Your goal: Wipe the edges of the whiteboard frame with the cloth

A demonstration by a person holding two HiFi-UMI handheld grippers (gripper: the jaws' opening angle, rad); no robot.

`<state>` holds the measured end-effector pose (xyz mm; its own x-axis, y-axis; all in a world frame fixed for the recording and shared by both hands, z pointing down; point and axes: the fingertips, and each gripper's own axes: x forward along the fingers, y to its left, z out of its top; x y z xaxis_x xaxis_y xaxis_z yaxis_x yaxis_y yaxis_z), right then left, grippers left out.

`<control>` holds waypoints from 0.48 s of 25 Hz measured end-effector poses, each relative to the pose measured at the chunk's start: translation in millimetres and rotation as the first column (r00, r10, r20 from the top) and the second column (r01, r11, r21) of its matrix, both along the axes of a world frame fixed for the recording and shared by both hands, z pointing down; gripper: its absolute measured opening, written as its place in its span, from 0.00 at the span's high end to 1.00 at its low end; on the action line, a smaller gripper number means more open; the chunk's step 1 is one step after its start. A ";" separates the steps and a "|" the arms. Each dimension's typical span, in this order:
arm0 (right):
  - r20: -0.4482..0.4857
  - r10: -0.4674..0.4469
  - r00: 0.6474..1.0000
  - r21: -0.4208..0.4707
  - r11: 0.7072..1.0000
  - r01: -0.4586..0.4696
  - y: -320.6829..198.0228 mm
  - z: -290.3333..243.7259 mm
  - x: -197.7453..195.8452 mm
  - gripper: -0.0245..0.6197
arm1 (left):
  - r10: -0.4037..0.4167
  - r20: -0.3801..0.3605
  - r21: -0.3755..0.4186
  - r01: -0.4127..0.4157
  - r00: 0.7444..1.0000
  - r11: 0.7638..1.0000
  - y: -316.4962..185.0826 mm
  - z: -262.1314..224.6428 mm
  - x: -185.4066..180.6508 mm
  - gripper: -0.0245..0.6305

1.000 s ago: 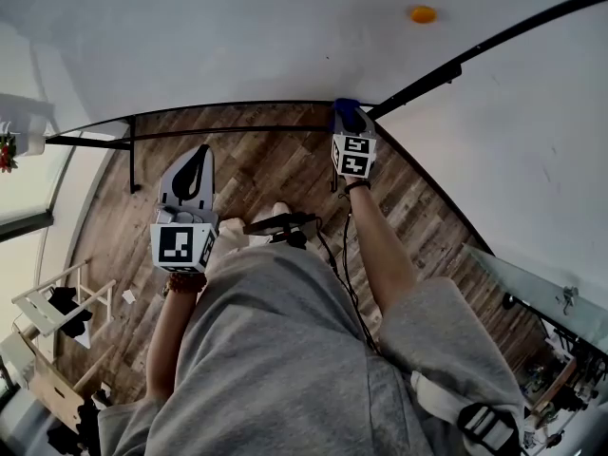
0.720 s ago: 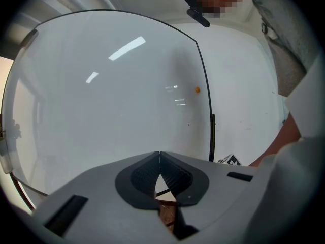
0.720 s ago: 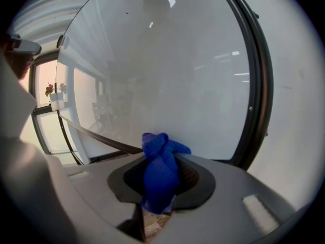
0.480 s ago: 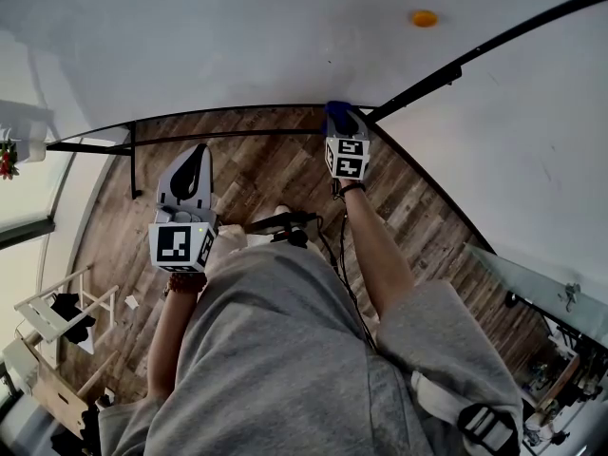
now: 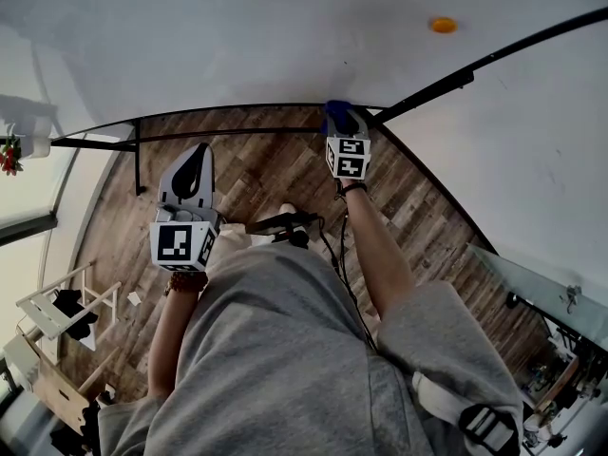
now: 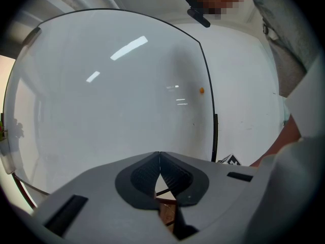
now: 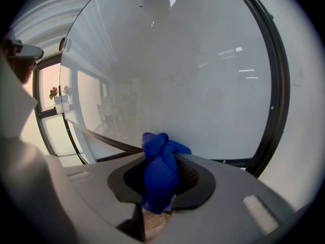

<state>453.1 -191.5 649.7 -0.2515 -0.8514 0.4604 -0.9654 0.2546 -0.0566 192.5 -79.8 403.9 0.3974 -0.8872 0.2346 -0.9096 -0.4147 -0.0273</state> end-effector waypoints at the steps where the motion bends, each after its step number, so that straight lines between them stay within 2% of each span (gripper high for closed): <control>1: 0.000 -0.001 1.000 0.000 1.000 0.001 -0.3 -0.1 -1.7 0.80 | -0.002 0.002 0.000 0.002 1.000 1.000 -0.2 -0.1 -2.4 0.95; 12: 0.002 -0.023 1.000 0.004 1.000 0.023 -0.3 -1.5 -25.0 0.80 | -0.025 -0.015 0.006 0.025 1.000 1.000 -1.7 3.8 -24.2 0.95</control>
<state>428.1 -191.8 648.1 -0.2722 -0.8473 0.4561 -0.9591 0.2771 -0.0577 168.3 -81.5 407.7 0.3781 -0.8984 0.2233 -0.9201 -0.3913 -0.0165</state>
